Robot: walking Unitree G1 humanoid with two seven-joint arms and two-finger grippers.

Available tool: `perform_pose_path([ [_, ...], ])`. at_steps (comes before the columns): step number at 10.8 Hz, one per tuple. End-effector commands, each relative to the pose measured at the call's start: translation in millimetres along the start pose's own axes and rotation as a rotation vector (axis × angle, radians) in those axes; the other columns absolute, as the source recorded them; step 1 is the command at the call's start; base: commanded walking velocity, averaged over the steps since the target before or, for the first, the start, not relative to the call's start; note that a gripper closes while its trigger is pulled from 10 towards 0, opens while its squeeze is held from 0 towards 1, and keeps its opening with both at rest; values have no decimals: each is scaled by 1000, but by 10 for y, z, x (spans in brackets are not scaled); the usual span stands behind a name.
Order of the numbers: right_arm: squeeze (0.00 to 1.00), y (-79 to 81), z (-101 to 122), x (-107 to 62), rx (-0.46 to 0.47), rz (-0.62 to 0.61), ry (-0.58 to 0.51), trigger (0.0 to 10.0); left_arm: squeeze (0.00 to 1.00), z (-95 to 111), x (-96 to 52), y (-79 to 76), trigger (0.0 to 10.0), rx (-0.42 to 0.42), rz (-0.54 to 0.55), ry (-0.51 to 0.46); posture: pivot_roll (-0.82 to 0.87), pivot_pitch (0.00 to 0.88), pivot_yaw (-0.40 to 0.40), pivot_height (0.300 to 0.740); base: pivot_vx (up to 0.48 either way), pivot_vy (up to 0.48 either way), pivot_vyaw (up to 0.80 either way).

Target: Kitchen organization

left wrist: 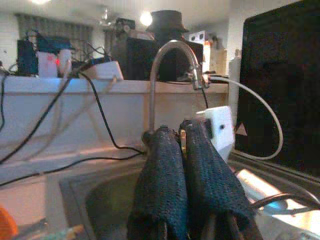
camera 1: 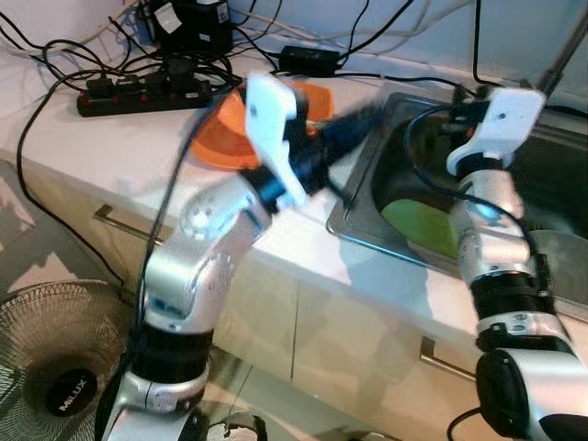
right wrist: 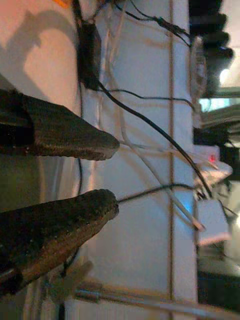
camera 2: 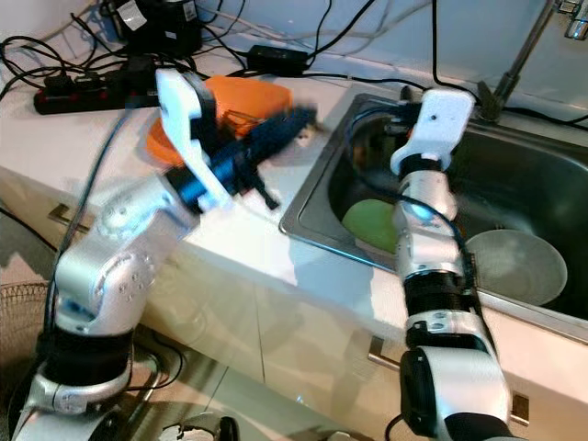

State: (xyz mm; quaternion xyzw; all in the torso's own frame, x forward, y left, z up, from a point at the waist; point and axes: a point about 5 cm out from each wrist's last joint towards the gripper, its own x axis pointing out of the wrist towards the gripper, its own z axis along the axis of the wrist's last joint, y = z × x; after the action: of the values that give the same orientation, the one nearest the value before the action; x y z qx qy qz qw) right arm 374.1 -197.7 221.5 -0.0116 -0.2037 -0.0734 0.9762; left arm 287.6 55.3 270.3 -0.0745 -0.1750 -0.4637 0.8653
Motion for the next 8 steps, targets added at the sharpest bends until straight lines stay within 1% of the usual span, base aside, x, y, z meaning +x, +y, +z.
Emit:
perform_pose_path([
  [1,0,-52,127,54,12,-20,-49,10000,0,0,-2,27,10000,4,12,-1,93,2,18,740,0,0,0],
  [2,0,-75,192,69,36,-3,-68,10000,0,-15,-11,58,10000,17,34,9,92,0,23,740,0,0,0],
  [3,0,-79,290,85,69,51,-93,10000,0,-17,-20,110,10000,31,63,18,86,0,27,740,0,0,0],
  [5,0,-46,286,81,153,144,-62,10000,0,-7,-29,171,10000,44,93,17,85,16,29,740,0,0,0],
  [6,0,28,292,22,162,249,-60,10000,0,1,-30,204,10000,52,116,16,87,28,28,740,0,0,0],
  [7,0,59,297,-8,163,298,-58,10000,0,10,-28,215,10000,54,122,13,89,32,28,740,0,0,0],
  [8,0,133,286,-70,139,412,-44,10000,0,29,-31,244,10000,57,133,8,89,39,29,740,0,0,0],
])
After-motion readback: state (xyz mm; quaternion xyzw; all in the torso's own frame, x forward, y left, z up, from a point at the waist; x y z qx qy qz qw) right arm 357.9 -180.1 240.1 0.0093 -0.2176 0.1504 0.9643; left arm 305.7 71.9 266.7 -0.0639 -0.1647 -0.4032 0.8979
